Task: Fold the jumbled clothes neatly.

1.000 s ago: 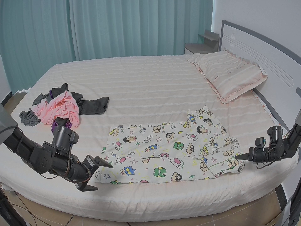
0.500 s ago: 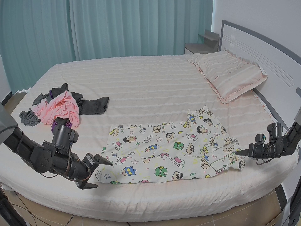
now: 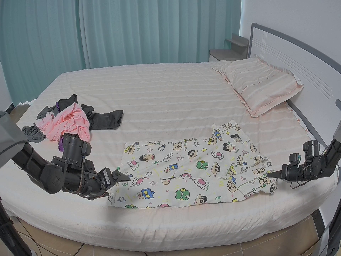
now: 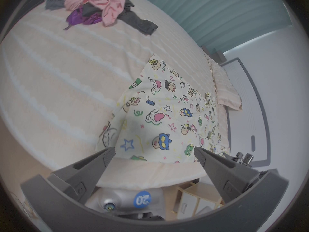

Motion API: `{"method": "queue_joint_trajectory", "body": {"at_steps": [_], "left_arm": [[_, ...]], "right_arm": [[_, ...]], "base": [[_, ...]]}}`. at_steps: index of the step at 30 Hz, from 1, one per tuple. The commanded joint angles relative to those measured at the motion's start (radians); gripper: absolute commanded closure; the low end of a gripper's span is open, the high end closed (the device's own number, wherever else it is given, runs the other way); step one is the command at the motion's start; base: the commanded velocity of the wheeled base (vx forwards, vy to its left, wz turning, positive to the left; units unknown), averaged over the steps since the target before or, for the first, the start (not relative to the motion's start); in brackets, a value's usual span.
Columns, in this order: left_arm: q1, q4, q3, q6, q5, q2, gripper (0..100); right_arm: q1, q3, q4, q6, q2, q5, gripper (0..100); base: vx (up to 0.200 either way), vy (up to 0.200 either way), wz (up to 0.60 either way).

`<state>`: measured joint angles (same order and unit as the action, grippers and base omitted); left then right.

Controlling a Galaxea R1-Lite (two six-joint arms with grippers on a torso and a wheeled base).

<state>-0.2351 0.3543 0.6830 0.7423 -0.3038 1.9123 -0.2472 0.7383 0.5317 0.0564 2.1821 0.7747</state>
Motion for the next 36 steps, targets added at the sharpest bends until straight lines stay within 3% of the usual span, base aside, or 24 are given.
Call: {"method": "queue_joint_trajectory", "body": {"at_steps": [1,7,11,15,36], "left_arm": [[0.000,0.032,0.056,-0.078,0.019,0.123,0],[-0.001,0.115,0.056,-0.176,0.028,0.200,0],[-0.001,0.157,0.053,-0.187,0.029,0.218,0],[0.003,0.210,0.058,-0.224,0.077,0.254,0],[0.017,0.347,0.043,-0.247,0.077,0.310,0]], "right_arm": [[0.000,-0.013,0.001,-0.001,0.001,0.002,100],[0.000,-0.014,0.001,0.000,0.001,0.002,100],[0.000,-0.014,0.001,0.000,0.001,0.003,100],[0.000,-0.014,0.001,0.000,-0.001,0.005,100],[-0.001,-0.014,0.001,0.000,-0.002,0.006,100]], "base": [[0.000,0.000,0.00],[0.000,0.000,0.00],[0.000,0.000,0.00],[0.000,0.000,0.00],[0.000,0.000,0.00]]}}
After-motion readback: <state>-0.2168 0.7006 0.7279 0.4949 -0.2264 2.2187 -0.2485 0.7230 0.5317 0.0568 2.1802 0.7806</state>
